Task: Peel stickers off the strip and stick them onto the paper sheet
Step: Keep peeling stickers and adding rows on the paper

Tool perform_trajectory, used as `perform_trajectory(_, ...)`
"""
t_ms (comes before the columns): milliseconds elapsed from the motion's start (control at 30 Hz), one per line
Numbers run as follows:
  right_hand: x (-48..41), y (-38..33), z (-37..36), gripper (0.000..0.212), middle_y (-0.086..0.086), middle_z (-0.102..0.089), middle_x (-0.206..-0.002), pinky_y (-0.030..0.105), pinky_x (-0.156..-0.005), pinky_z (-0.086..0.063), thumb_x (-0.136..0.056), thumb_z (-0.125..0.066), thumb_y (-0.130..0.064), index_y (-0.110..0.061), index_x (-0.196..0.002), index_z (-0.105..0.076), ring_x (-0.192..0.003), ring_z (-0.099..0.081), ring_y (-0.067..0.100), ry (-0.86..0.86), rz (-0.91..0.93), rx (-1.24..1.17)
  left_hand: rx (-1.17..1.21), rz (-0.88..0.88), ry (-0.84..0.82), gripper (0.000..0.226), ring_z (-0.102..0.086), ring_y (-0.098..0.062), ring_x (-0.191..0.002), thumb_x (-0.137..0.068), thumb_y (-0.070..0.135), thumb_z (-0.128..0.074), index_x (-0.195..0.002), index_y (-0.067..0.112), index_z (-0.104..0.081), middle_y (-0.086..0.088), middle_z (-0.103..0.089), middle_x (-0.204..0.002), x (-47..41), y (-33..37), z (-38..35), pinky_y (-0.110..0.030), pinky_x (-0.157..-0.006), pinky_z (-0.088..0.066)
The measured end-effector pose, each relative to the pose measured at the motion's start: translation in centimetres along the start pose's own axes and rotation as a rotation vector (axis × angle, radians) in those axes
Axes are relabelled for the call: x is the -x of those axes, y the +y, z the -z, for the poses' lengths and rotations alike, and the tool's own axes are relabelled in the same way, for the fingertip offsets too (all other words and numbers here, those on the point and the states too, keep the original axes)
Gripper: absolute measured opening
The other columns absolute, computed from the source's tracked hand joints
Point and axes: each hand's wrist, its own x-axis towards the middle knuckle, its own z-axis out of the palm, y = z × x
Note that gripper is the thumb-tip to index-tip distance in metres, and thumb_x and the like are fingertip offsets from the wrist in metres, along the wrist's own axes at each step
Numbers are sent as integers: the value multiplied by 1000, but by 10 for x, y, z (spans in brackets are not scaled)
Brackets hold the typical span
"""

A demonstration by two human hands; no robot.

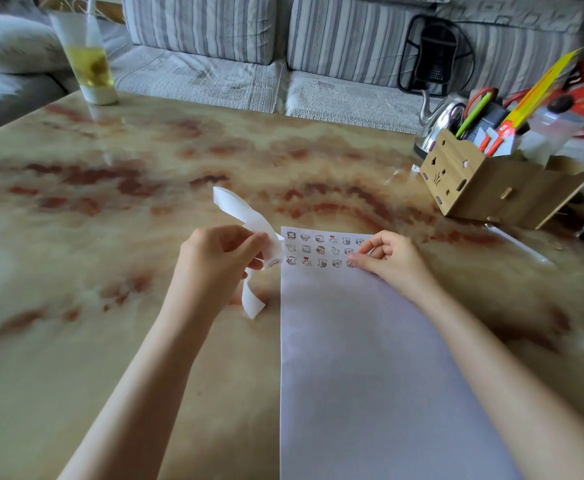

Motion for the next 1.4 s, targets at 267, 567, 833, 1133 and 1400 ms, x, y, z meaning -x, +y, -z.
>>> perform_trajectory(267, -3, 8, -2, 13, -7, -58, -60, 28, -61, -40, -82, -71, -16, -18, -77, -59, -58, -51, 10, 43, 29, 38, 34, -31, 5, 19, -68, -6, -66, -88, 22, -60, -76, 14, -73, 1, -72, -70, -1, 0, -1, -10, -54, -47)
perform_trajectory(567, 46, -57, -25, 2, -7, -70, -83, 18, -68, -42, -87, -68, -20, -18, -87, -68, -75, -58, 5, -46, 299, -190, 78, -77, 53, 20, -65, -5, -59, -90, 20, -59, -74, 13, -70, -1, -72, -68, -6, 1, 0, -11, -53, -48)
perform_trajectory(833, 57, -91, -49, 10, -10, -70, -81, 29, -68, -45, -84, -71, -12, -21, -85, -69, -76, -61, 10, -56, 427, -278, 89, -107, 64, 19, -62, -3, -53, -90, 19, -58, -78, 11, -71, 0, -71, -66, -5, 0, 1, -11, -51, -47)
perform_trajectory(1133, 51, -87, -51, 16, -15, -66, -73, 18, -64, -43, -85, -70, -12, -27, -80, -67, -65, -54, 1, -28, 343, -382, 144, -67, -26, 25, -67, -6, -64, -90, 32, -59, -77, 15, -73, 1, -73, -67, -3, 2, -1, -17, -57, -52)
perform_trajectory(1400, 52, -83, -50, 8, -6, -71, -82, 20, -65, -44, -85, -70, -13, -21, -85, -70, -70, -57, 5, -41, 377, -327, 118, -74, -42, 17, -66, -8, -62, -87, 27, -63, -78, 16, -74, 1, -71, -65, -4, -1, -1, -21, -61, -54)
